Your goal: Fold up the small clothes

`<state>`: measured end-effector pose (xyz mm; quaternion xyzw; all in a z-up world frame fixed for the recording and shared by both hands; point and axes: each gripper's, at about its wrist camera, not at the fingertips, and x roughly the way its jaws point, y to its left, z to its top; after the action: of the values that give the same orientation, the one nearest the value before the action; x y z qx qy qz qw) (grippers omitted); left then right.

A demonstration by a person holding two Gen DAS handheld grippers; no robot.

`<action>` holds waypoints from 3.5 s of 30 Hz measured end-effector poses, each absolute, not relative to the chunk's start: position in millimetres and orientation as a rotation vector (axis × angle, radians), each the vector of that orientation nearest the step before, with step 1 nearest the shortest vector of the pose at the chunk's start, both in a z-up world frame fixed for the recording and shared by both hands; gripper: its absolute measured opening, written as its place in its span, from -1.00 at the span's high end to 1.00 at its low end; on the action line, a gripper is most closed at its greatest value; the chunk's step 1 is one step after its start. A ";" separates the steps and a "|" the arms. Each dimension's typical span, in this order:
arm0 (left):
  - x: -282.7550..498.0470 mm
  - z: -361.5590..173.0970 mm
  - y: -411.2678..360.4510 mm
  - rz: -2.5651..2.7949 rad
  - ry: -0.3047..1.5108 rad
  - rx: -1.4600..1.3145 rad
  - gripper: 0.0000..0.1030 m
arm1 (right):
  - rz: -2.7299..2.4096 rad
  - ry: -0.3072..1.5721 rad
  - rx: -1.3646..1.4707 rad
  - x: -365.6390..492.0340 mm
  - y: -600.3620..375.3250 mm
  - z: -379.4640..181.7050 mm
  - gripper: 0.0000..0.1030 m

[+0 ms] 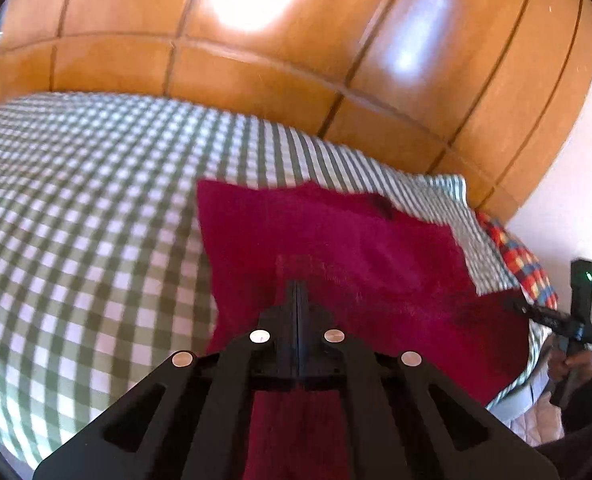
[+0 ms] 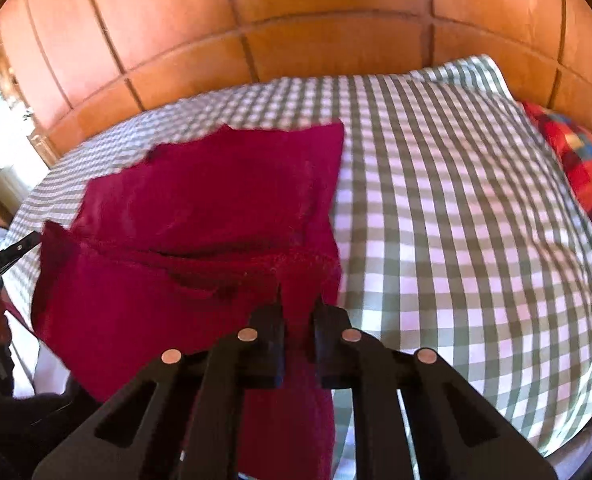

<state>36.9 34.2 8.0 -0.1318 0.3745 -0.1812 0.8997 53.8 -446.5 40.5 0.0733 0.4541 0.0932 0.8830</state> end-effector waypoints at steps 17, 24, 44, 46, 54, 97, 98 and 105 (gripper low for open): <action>44.7 -8.0 42.6 -0.503 0.916 -0.261 -0.27 | 0.185 0.944 0.168 70.1 -444.3 36.7 0.84; 69.5 -20.8 21.3 -0.463 0.944 -0.224 0.88 | 0.187 0.947 0.143 67.7 -441.3 40.5 0.83; 220.5 16.3 34.0 -0.270 0.881 -0.199 0.88 | 0.085 0.974 0.256 259.7 -442.5 19.9 0.84; 236.6 2.0 28.9 -0.246 0.914 -0.184 0.86 | 0.089 1.010 0.249 268.9 -441.0 4.1 0.83; 209.9 -18.1 70.6 -0.250 0.964 -0.299 0.26 | 0.122 0.948 0.294 226.7 -457.4 8.1 -0.30; 8.3 -23.1 137.1 -0.413 0.940 -0.417 0.45 | 0.178 1.018 0.255 35.2 -473.5 10.7 -0.14; 15.9 -21.6 137.5 -0.388 0.936 -0.424 0.41 | 0.160 0.989 0.255 46.2 -474.4 15.4 -0.15; 80.1 -29.8 112.3 -0.399 0.950 -0.437 0.01 | 0.038 0.937 0.306 126.0 -474.1 14.5 -0.15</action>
<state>80.1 112.3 -29.8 -0.2072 0.4506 -0.1892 0.8475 126.0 -474.1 14.5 0.1467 0.4496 0.0182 0.8809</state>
